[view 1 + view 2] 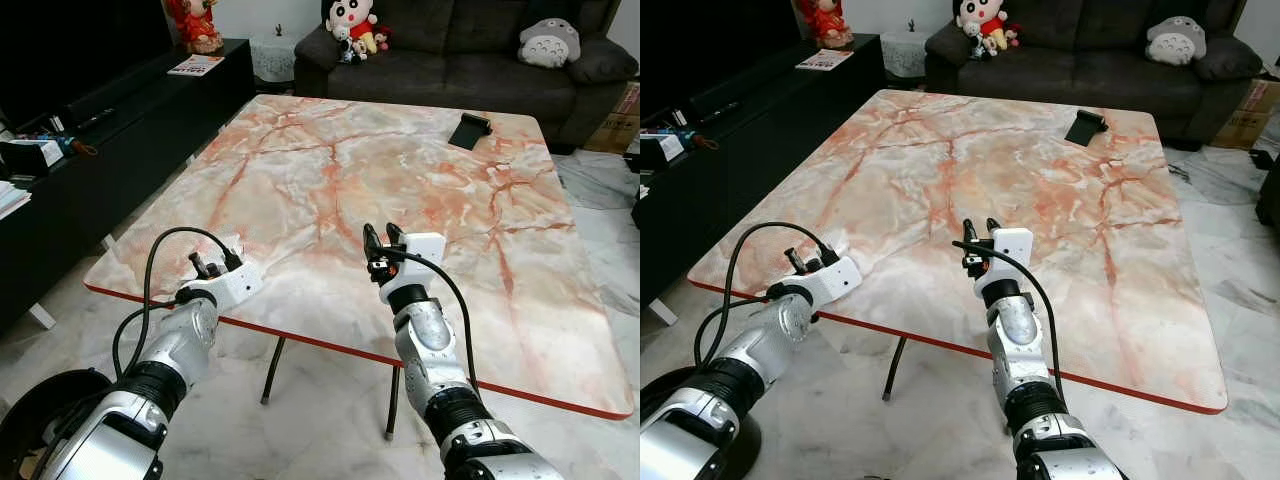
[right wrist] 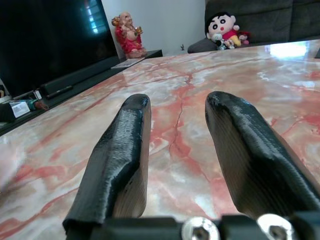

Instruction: Picking trash to rubbish bin

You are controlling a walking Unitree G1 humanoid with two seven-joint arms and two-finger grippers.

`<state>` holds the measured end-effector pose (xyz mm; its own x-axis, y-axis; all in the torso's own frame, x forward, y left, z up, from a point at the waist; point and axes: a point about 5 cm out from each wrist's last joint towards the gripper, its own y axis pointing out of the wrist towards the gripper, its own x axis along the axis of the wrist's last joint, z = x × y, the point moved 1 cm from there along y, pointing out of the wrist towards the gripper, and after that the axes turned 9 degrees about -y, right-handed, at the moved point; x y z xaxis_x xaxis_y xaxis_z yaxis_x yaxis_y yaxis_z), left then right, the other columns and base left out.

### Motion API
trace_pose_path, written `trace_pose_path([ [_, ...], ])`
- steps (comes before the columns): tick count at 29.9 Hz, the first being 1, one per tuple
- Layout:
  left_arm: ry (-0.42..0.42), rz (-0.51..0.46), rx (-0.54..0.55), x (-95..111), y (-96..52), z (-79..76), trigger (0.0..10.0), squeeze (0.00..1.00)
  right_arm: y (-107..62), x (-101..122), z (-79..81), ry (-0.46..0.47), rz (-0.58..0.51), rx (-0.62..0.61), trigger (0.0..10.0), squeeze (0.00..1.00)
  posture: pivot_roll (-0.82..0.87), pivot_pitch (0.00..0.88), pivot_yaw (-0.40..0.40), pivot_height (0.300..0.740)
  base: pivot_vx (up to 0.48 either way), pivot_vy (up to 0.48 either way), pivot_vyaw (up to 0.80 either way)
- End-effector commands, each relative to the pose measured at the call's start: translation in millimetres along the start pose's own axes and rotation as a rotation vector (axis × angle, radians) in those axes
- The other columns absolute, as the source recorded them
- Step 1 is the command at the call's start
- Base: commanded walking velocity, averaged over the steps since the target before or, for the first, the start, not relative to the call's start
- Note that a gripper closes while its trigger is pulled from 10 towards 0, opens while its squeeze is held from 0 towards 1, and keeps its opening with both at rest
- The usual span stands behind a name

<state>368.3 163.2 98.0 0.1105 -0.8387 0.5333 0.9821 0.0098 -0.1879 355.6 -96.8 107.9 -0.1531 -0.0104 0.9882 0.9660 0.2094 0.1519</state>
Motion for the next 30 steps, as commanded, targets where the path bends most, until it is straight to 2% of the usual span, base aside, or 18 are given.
trace_pose_path([
  [1,-0.061,-0.061,0.067,11.3,0.4,9.0,5.3,0.00,3.6,5.2,0.9,0.001,-0.014,0.000,10.0,0.00,0.22,0.000,0.026,0.740,0.000,0.000,0.00],
  [2,-0.191,-0.138,0.120,24.7,-1.4,12.7,10.0,0.00,4.3,6.4,0.4,-0.001,-0.019,-0.006,10.0,0.00,0.22,0.000,0.026,0.740,0.000,0.000,0.00],
  [3,-0.191,-0.138,0.120,24.7,-1.4,12.7,10.0,0.00,4.3,6.4,0.4,-0.001,-0.019,-0.006,10.0,0.00,0.22,0.000,0.026,0.740,0.000,0.000,0.00],
  [4,-0.332,-0.217,0.149,37.3,-4.5,15.1,10.0,0.00,5.0,8.3,-1.0,-0.003,-0.027,-0.017,10.0,0.00,0.22,0.000,0.026,0.740,0.000,0.000,0.00],
  [6,-0.436,-0.286,0.152,47.5,-7.8,16.2,10.0,0.00,5.7,10.1,-2.3,-0.004,-0.035,-0.026,10.0,0.00,0.22,0.000,0.026,0.740,0.000,0.000,0.00],
  [7,-0.566,-0.327,0.161,53.7,-11.0,18.6,10.0,0.00,6.2,11.7,-3.4,-0.005,-0.042,-0.034,10.0,0.00,0.22,0.000,0.026,0.740,0.000,0.000,0.00],
  [8,-0.566,-0.327,0.161,53.7,-11.0,18.6,10.0,0.00,6.2,11.7,-3.4,-0.005,-0.042,-0.034,10.0,0.00,0.22,0.000,0.026,0.740,0.000,0.000,0.00],
  [13,-0.769,-0.381,0.205,56.9,-17.0,24.5,10.0,0.00,6.4,16.4,-9.6,-0.002,-0.069,-0.084,10.0,0.00,0.21,0.000,0.025,0.740,0.000,0.000,0.00],
  [15,-0.857,-0.429,0.219,56.1,-20.0,30.3,10.0,0.00,7.0,21.3,-17.2,-0.014,-0.091,-0.127,10.0,0.00,0.21,0.000,0.025,0.740,0.000,0.000,0.00],
  [21,-0.869,-0.496,0.216,51.6,-24.3,37.9,10.0,0.00,7.3,26.1,-32.4,-0.044,-0.106,-0.149,10.0,0.00,0.21,0.000,0.025,0.740,0.000,0.000,0.00],
  [30,-0.890,-0.521,0.187,50.1,-25.7,34.7,10.0,0.00,6.2,22.4,-22.3,-0.027,-0.095,-0.148,10.0,0.00,0.20,0.000,0.031,0.740,0.000,0.000,0.00],
])
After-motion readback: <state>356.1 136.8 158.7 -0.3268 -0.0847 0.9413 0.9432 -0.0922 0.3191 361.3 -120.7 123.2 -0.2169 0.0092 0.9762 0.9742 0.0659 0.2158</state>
